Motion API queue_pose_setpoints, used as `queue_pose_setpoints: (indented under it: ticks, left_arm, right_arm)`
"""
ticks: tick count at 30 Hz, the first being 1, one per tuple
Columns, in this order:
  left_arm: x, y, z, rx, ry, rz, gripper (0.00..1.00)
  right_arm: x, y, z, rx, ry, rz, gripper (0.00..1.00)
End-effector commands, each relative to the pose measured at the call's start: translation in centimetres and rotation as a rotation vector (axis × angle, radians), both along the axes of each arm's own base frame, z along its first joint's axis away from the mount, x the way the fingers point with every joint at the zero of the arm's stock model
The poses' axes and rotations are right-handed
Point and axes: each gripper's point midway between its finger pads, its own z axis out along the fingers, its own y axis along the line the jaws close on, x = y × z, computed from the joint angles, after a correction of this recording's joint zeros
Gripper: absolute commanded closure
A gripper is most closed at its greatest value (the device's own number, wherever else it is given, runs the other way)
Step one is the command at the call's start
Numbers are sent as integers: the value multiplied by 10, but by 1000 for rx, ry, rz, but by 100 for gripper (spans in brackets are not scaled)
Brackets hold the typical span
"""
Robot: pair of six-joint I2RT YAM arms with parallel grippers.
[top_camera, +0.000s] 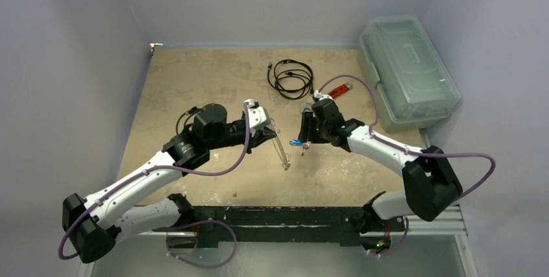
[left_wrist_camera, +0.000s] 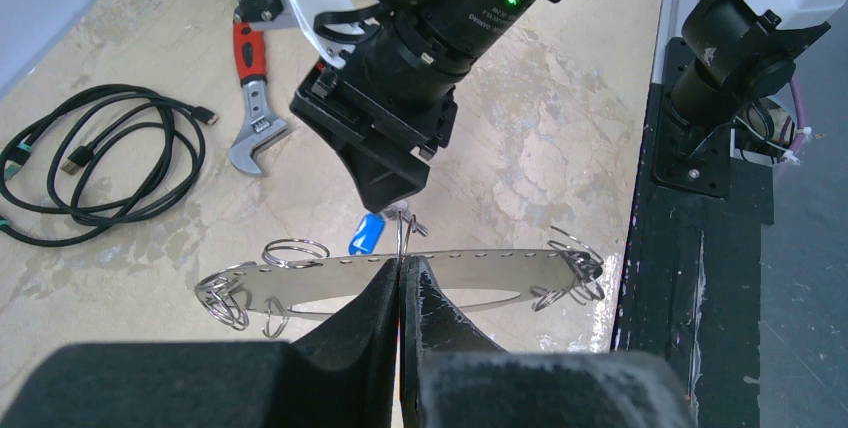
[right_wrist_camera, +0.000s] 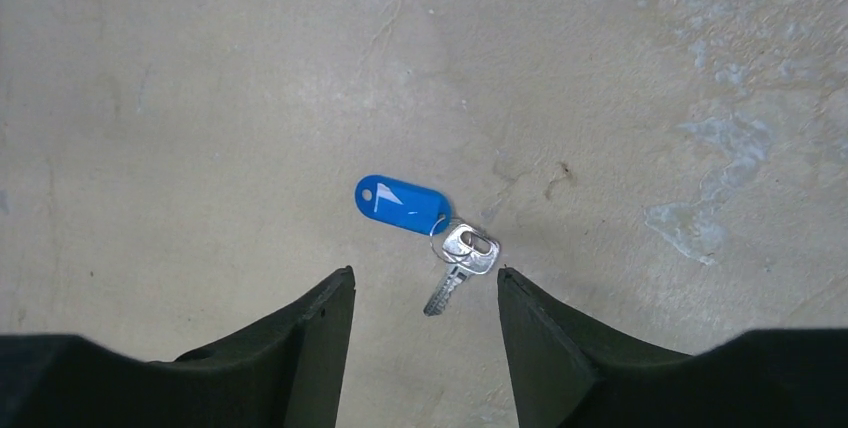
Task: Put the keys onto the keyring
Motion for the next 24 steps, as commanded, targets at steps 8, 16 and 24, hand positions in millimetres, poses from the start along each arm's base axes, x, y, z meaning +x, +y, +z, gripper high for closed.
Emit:
queue_pose_setpoints:
  ticks: [8,16,24]
  left_arm:
    - [4,-3,18,-32,-54,1,100]
    - [4,-3,19,-33,-55,4,100]
    - [4,-3,19,-35,-54,2,100]
  right_arm:
    - [-10,23,-18,-83,12,226,54]
    - [-1,22,-35,-267,27,235,63]
    - [7,13,-33,-368,18,214,67]
